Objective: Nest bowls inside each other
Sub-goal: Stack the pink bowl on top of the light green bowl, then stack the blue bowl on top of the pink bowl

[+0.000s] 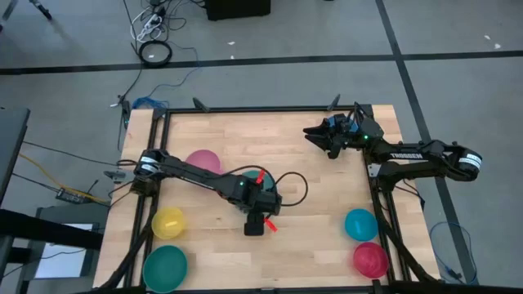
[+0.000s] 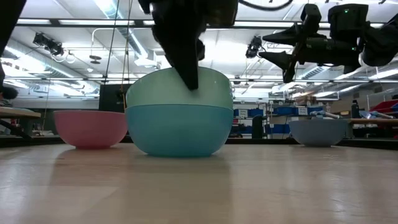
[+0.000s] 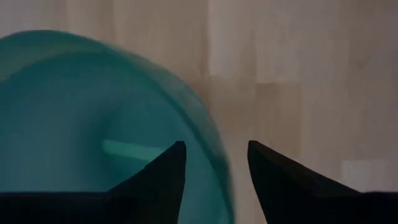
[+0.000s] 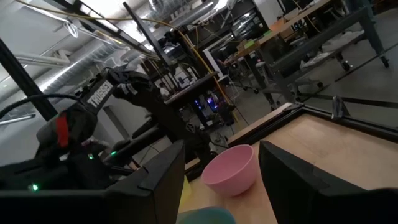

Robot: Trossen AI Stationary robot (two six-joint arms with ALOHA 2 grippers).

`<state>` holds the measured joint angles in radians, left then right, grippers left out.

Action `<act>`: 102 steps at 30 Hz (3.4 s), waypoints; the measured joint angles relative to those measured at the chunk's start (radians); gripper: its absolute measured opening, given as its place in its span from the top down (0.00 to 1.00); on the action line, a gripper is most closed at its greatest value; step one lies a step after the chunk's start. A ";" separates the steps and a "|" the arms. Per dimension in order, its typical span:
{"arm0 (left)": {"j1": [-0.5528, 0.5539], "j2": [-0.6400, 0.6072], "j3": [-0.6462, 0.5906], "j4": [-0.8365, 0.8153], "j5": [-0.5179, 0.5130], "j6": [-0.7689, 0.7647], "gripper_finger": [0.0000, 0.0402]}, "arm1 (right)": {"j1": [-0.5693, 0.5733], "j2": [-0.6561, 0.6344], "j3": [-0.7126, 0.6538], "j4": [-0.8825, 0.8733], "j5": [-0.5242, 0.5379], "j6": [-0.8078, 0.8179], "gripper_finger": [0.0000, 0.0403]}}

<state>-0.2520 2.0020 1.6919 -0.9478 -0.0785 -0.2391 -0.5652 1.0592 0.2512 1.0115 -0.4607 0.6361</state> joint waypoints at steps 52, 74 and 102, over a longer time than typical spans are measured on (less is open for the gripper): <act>0.171 -0.439 -0.756 0.026 -0.182 -0.274 0.66 | 0.000 0.000 0.042 -0.050 0.005 0.002 0.52; 0.083 -0.440 -0.315 0.094 0.058 0.047 0.99 | -0.001 0.000 0.042 -0.050 0.015 0.001 0.54; -0.002 -0.325 -0.122 -0.029 -0.227 -0.079 0.37 | 0.000 -0.045 0.137 -0.757 -0.025 -0.204 0.45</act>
<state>-0.2539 1.6768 1.5696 -0.9766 -0.3054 -0.3180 -0.5648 1.0139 0.3884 0.2546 -0.4861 0.4321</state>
